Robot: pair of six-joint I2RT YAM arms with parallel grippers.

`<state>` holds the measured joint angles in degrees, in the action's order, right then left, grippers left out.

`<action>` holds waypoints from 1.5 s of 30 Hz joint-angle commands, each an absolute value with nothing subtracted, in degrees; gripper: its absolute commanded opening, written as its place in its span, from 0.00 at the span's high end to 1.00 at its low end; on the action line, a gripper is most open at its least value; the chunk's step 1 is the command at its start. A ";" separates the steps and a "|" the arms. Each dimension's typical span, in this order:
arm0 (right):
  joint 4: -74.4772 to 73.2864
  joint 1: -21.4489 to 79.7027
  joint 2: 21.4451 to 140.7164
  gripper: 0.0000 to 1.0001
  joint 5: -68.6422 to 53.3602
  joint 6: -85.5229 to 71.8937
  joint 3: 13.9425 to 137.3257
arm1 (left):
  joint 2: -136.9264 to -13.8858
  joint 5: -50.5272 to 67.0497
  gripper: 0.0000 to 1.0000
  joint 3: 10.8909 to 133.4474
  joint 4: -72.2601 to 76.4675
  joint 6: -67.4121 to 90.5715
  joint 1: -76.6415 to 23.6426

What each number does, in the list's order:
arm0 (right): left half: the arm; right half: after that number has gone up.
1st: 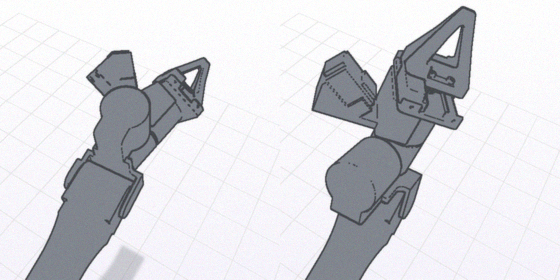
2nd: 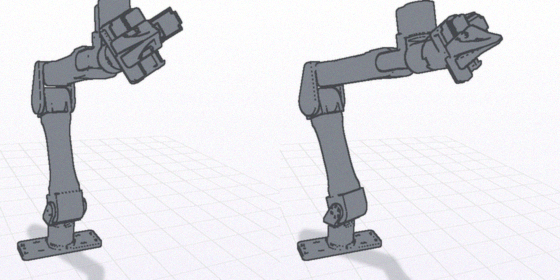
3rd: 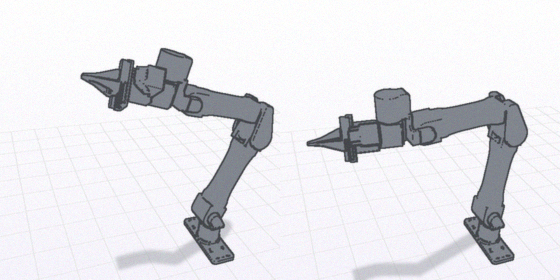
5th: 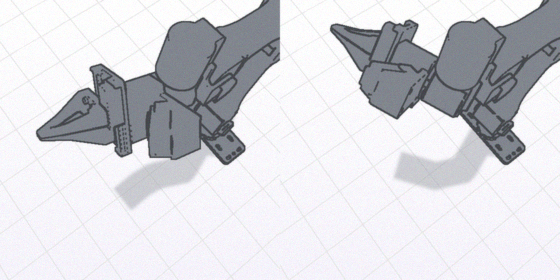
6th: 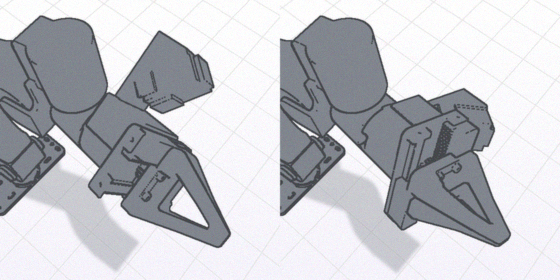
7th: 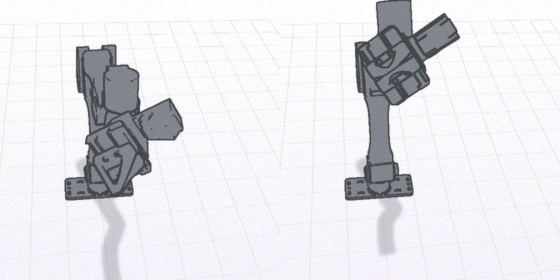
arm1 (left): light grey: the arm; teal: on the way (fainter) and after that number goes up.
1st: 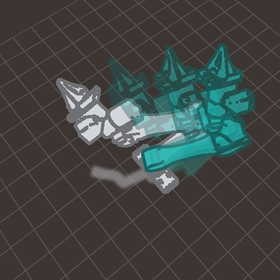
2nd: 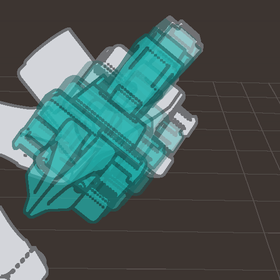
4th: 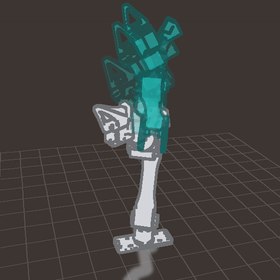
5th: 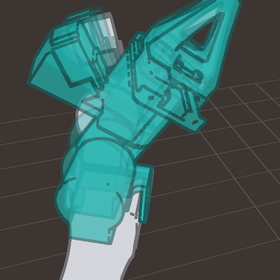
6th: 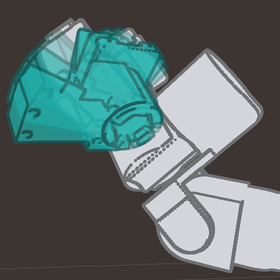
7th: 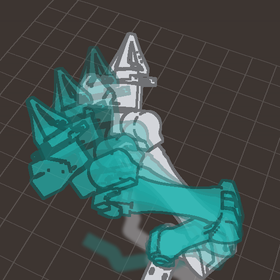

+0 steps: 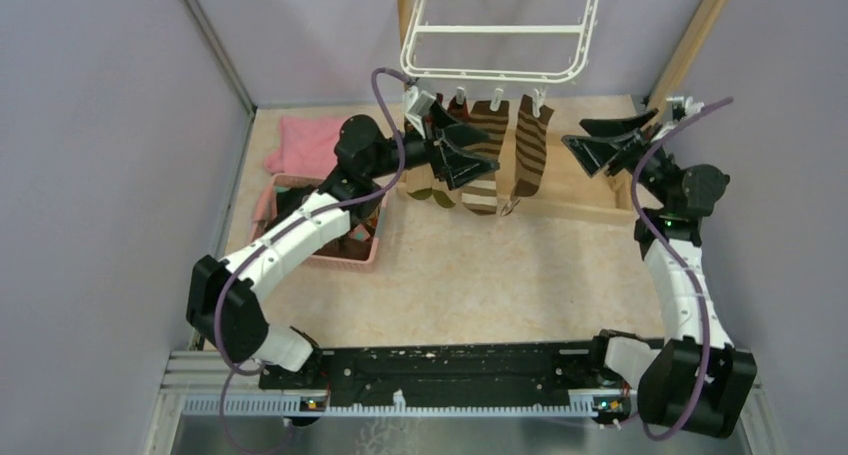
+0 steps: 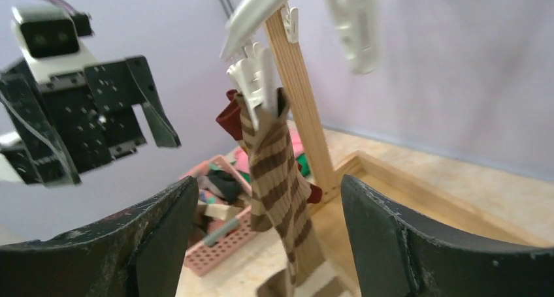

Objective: Clip the socks to the hanger
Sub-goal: Clamp the sock onto the hanger, then rotate the hanger at the clothesline.

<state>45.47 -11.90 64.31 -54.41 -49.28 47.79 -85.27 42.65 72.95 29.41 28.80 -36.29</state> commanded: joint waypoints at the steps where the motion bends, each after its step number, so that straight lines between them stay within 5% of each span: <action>1: 47.22 -10.45 58.27 0.20 -50.77 -34.98 40.59 | -79.09 44.57 0.14 67.34 32.12 21.79 -35.97; 5: 26.69 -2.68 54.87 0.19 -43.43 -9.61 40.94 | -67.60 39.53 0.07 53.63 30.08 17.92 -35.94; 22: 47.67 -1.74 64.07 0.26 -35.19 -11.64 36.77 | -38.06 27.23 0.01 34.89 12.48 12.66 -35.71; 31: 48.83 6.91 68.63 0.58 -37.91 -8.43 39.28 | -36.94 24.51 0.01 32.96 9.34 12.68 -35.73; 37: 46.05 13.47 67.38 0.90 -32.93 -6.18 38.93 | -35.11 22.57 0.01 32.95 7.43 11.50 -35.74; 45: 46.57 22.51 68.91 1.00 -23.13 -6.57 40.42 | -34.94 21.97 0.01 32.84 7.38 11.23 -35.72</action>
